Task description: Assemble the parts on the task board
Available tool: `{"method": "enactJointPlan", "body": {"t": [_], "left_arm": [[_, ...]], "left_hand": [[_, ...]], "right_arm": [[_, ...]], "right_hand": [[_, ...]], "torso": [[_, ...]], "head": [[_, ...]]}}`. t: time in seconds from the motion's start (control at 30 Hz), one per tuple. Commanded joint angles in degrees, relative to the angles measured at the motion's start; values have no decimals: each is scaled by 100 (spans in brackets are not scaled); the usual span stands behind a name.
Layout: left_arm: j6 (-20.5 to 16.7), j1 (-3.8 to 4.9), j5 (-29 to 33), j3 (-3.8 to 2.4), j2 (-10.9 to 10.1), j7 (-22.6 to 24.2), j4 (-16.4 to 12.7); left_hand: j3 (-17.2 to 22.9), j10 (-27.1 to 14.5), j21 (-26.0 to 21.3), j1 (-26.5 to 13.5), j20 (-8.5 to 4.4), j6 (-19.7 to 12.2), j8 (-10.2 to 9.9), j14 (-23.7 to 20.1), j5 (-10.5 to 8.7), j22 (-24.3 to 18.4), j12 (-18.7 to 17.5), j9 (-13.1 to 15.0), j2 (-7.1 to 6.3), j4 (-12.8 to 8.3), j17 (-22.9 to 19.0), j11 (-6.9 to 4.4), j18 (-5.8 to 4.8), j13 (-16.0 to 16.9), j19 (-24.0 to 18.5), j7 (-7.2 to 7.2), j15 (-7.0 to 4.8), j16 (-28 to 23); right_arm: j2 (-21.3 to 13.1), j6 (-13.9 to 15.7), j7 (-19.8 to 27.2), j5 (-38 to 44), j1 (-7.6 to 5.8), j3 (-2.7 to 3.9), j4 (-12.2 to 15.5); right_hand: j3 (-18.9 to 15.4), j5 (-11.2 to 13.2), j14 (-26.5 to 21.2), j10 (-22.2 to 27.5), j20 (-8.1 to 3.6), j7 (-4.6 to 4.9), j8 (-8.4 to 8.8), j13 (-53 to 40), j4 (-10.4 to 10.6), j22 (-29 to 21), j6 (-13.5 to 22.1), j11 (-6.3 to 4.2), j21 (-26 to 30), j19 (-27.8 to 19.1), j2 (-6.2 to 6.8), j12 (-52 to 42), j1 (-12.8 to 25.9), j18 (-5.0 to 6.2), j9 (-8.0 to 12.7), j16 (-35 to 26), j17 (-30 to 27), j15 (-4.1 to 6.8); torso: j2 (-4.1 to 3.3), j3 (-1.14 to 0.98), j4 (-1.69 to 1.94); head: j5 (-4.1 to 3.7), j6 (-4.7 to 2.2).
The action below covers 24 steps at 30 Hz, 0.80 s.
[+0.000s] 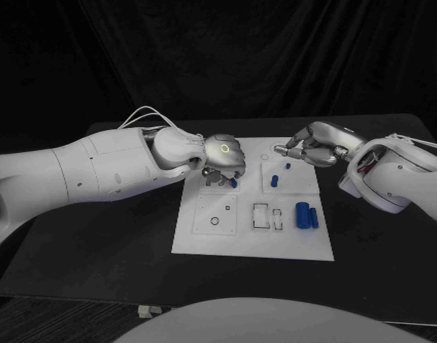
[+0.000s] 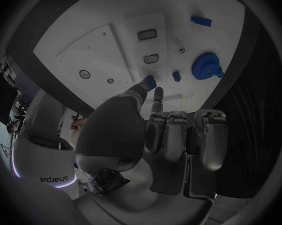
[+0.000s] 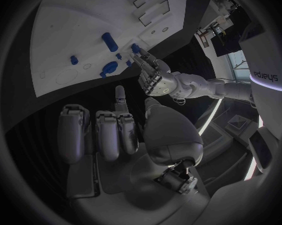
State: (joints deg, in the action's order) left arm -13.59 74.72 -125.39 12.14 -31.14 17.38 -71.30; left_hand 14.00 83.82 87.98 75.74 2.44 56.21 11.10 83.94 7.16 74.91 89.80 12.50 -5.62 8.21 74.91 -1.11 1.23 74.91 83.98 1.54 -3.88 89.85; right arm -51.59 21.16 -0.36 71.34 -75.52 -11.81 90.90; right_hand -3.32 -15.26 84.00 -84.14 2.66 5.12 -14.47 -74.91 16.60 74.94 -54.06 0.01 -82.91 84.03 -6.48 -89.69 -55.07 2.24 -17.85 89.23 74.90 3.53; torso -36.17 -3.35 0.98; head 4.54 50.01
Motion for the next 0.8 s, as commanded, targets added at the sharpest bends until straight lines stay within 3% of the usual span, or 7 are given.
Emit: {"method": "enactJointPlan", "body": {"t": [0.03,0.5,0.8], "left_arm": [[75,-21,35,-6,25,-18,13],[13,-80,35,-6,71,-124,84],[-59,-95,35,-6,90,-269,114]], "left_hand": [[-18,618,0,-32,5,33,36,606,-25,1443,20,10,-13,-4,1509,-42,-73,1509,471,-8,-20,15],[-17,618,-2,-60,1,82,75,606,-10,1443,20,53,27,3,1509,-41,-73,1509,470,-4,-23,15],[3,618,22,-81,-7,189,169,606,118,1450,20,165,124,-24,1509,-41,-79,1509,485,-4,-32,15]], "right_arm": [[-1,-65,-97,6,14,4,5],[8,-117,-110,6,27,4,-9],[19,-213,-114,6,32,4,-16]], "right_hand": [[-40,-23,567,-574,46,-17,-23,-1487,16,1260,-2,44,22,236,-35,-22,-56,-36,-8,14,1370,-34],[-46,-22,563,-564,47,-17,-26,-1468,17,1251,-6,45,48,223,-50,-14,-58,-30,-10,6,1353,-35],[-52,-24,558,-558,48,-17,-28,-1456,18,1243,-11,46,72,211,-66,-9,-60,-24,-12,-3,1332,-37]], "torso": [[0,-1,-1],[0,0,0],[1,-1,0]], "head": [[4,-1],[7,-1],[10,-1]]}}
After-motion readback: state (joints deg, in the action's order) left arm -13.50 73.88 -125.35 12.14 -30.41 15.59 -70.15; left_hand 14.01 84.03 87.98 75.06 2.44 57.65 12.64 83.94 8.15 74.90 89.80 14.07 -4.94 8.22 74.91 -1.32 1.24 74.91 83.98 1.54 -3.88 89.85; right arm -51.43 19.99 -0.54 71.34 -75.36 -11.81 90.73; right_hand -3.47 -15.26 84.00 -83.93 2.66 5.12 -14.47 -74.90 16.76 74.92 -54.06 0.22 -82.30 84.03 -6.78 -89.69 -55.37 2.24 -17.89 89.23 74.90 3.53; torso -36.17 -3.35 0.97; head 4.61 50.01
